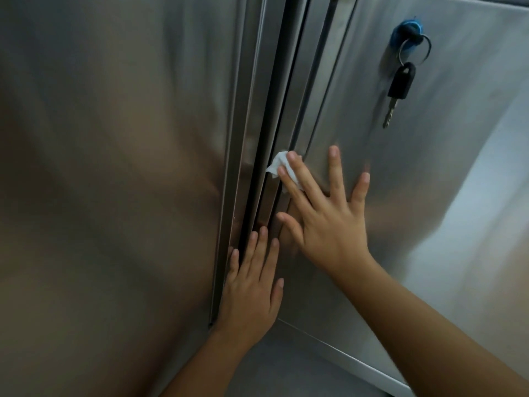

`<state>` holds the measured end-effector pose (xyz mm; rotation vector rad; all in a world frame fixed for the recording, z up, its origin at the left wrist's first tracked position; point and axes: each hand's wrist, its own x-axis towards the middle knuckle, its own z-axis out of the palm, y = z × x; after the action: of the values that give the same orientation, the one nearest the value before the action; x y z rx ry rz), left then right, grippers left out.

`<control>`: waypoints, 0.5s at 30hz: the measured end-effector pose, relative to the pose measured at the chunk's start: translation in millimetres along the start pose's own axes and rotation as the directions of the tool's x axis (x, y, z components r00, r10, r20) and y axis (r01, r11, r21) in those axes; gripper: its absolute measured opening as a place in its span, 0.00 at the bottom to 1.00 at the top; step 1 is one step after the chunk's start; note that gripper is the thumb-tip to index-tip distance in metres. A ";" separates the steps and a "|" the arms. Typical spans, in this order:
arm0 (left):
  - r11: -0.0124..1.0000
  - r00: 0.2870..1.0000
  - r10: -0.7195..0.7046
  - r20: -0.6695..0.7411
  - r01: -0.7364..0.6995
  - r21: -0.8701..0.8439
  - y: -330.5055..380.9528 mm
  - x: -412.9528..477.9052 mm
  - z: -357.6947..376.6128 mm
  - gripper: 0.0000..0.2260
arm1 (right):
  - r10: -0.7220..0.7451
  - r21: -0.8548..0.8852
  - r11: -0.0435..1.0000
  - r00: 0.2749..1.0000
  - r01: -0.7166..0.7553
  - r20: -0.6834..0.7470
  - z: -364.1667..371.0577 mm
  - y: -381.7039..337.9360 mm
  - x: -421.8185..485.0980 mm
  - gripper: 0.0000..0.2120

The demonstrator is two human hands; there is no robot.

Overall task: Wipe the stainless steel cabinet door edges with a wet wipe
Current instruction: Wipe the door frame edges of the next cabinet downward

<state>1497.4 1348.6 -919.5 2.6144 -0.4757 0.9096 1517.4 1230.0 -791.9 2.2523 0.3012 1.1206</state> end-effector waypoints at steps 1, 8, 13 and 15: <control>1.000 1.000 0.001 0.007 -0.001 0.005 -1.2 -2.3 1.3 0.26 | -0.035 -0.023 0.999 0.999 0.034 -0.018 -1.0 5.8 4.7 0.30; 1.000 0.999 -0.007 0.033 0.008 -0.020 -0.4 -9.0 3.6 0.26 | -0.206 -0.237 0.955 0.974 0.179 -0.096 3.5 26.9 18.1 0.30; 0.999 0.998 -0.021 0.061 0.024 -0.045 -4.2 -26.2 7.6 0.26 | -0.291 -0.348 0.902 0.955 0.255 -0.053 23.5 9.4 -10.4 0.32; 0.998 0.998 0.000 0.067 0.004 -0.055 -6.3 -35.5 9.2 0.27 | -0.327 -0.341 0.894 0.944 0.292 -0.048 28.1 4.4 -17.7 0.32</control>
<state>1478.6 1357.5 -950.4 2.6010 -0.5079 0.7993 1528.3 1207.1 -813.8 1.7807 0.4622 1.0319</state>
